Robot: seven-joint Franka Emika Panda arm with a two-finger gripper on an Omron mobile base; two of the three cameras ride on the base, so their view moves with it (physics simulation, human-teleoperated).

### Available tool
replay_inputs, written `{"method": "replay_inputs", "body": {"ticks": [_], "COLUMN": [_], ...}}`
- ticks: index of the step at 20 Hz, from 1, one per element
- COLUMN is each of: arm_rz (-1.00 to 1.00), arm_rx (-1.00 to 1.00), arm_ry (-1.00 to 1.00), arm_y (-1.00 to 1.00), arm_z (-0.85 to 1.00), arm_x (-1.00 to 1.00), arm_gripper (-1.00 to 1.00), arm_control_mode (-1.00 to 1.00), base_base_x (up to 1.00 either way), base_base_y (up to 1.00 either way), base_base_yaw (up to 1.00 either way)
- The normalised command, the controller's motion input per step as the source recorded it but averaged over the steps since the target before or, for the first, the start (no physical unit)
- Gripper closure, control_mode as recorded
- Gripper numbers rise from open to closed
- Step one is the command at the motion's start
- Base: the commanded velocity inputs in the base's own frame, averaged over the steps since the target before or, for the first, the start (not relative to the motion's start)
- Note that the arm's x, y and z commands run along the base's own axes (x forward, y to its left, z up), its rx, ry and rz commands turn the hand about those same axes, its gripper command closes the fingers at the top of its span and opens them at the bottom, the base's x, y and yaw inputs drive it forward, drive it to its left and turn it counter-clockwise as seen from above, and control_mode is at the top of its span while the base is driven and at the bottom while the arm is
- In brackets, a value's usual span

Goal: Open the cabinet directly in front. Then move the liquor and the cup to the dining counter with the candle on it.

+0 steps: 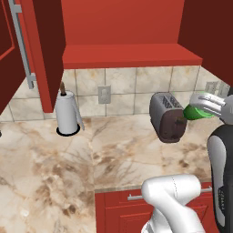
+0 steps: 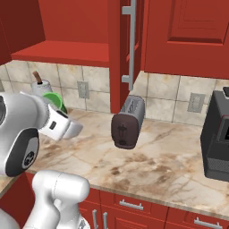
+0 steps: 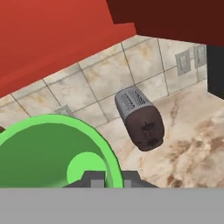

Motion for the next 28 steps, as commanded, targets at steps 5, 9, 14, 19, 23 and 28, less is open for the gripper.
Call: {"method": "replay_inputs", "body": {"ticks": [5, 9, 14, 19, 23, 28], "arm_rz": [0.00, 0.00, 0.00, 0.00, 0.00, 0.00], "arm_rx": [-0.02, -0.07, 0.00, 0.00, 0.00, 0.00], "arm_ry": [0.03, 0.29, 0.06, 0.02, 0.00, 0.00], "arm_y": [0.24, 0.85, 0.03, 0.04, 0.00, 0.00], "arm_z": [-0.06, -0.02, 0.00, -0.21, 0.00, 0.00], "arm_x": [0.00, 0.03, 0.00, -0.37, 0.00, 0.00], "arm_gripper": [1.00, 1.00, 1.00, 1.00, 1.00, 1.00], "arm_control_mode": [-1.00, -1.00, -1.00, -1.00, 1.00, 1.00], "base_base_x": [0.00, 0.00, 0.00, 0.00, -0.92, -0.09], "base_base_y": [0.00, 0.00, 0.00, 0.00, 0.01, -0.19], "base_base_yaw": [0.00, 0.00, 0.00, 0.00, -0.19, -0.90]}}
